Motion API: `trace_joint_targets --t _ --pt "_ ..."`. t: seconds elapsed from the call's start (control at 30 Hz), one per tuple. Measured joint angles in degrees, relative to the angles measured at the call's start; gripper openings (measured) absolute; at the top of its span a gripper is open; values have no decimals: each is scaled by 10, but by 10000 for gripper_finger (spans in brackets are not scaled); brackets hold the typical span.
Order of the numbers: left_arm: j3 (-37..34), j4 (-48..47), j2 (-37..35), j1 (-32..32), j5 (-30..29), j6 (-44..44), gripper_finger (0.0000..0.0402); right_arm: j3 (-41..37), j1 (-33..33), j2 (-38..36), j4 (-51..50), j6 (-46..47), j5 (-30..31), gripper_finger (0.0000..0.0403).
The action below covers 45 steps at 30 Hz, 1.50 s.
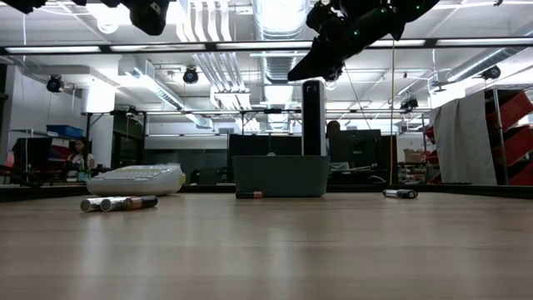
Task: Sort batteries
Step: Put the silver battery into the blue bin
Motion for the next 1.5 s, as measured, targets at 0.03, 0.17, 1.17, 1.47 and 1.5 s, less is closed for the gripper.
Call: trace_joint_targets --t 0.03,0.17,1.17,1.47,1.5 --pt "0 -2 2 -1 -1 -1 0 0 0 0 -5 2 0 105" --pt "28 -113 -13 -3 -3 -17 0 -3 0 0 -27 1 0 100" --pt "211 -657 -37 -2 -299 -119 0 -16 59 -27 -374 324 5 88" --pt "210 -658 -37 -3 -303 -122 0 -29 89 -29 -604 436 6 79" --pt "210 -658 -37 -3 -303 -122 0 -32 94 -31 -617 441 5 80"
